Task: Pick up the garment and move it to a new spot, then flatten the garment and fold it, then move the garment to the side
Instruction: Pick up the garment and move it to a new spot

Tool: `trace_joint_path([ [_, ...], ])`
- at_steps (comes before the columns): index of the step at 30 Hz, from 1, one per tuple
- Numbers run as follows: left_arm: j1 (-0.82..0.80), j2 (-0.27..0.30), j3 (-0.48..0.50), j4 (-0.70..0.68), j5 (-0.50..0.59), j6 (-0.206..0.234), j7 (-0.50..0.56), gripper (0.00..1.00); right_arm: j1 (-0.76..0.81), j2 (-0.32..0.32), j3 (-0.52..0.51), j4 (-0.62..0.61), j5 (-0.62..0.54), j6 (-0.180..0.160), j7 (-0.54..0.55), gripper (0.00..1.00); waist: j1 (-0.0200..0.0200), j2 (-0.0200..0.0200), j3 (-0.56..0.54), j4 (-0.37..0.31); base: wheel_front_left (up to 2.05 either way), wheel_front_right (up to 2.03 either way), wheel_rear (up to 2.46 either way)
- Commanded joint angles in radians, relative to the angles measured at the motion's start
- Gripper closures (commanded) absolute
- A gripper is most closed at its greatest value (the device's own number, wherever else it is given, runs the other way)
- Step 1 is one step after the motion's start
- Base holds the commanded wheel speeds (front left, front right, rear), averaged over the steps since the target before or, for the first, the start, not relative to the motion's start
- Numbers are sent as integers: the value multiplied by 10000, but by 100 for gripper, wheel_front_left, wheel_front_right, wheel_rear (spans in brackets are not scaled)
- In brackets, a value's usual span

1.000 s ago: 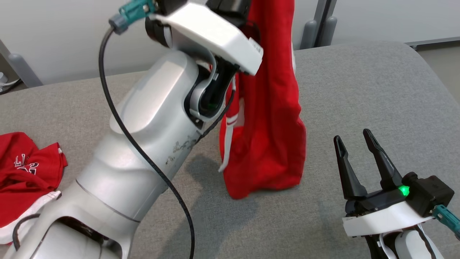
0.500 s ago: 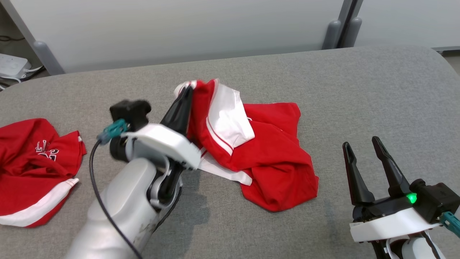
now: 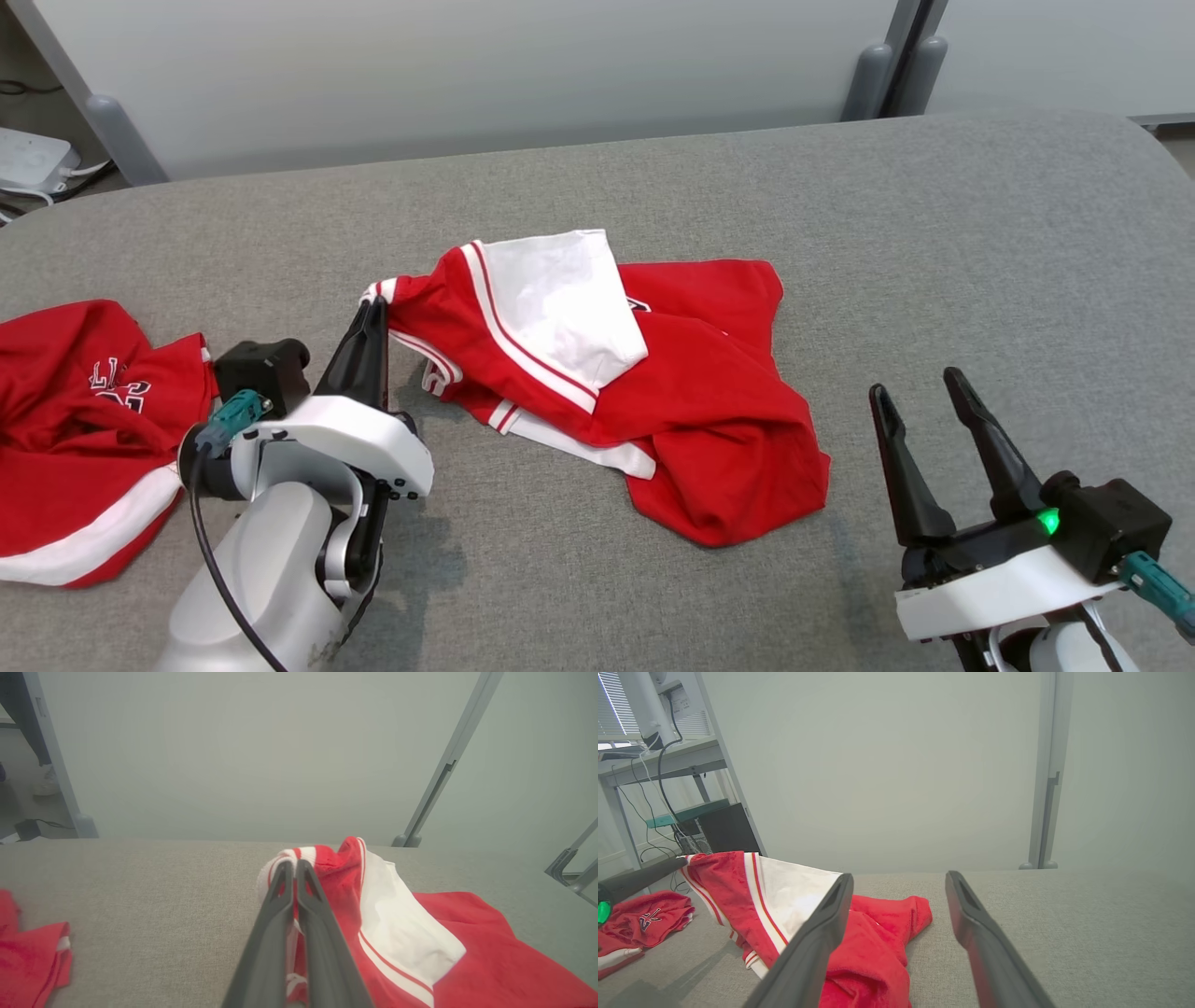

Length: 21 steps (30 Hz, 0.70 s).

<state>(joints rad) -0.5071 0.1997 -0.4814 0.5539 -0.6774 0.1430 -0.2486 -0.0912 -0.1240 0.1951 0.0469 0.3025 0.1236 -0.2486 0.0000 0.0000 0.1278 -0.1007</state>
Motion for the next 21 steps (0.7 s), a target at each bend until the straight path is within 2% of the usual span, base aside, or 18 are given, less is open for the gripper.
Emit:
trace_joint_path([
  [1,-88,151,460,-113,125,5,-131,100,-142,-62,237,-220,70,71,-132,0,0,0,0,-38,0,0,0],
  [2,-64,99,576,-30,230,-37,-131,100,-156,-66,268,-200,83,71,-132,0,0,0,-2,-62,0,0,0],
  [5,22,-79,898,301,427,-162,-131,47,-184,-83,343,-157,126,71,-132,0,0,0,-15,-130,0,0,0],
  [6,30,-133,991,400,495,-226,-131,0,-189,-90,365,-143,141,71,-132,0,0,0,-17,-149,0,0,0],
  [13,62,-547,1580,207,1186,-749,-131,0,-153,-172,621,-50,258,71,-132,0,0,0,-29,-141,0,0,0],
  [21,1108,-1146,2032,-1377,1566,-1590,-131,0,-30,-189,993,236,447,71,-132,0,0,0,-140,2,0,0,0],
])
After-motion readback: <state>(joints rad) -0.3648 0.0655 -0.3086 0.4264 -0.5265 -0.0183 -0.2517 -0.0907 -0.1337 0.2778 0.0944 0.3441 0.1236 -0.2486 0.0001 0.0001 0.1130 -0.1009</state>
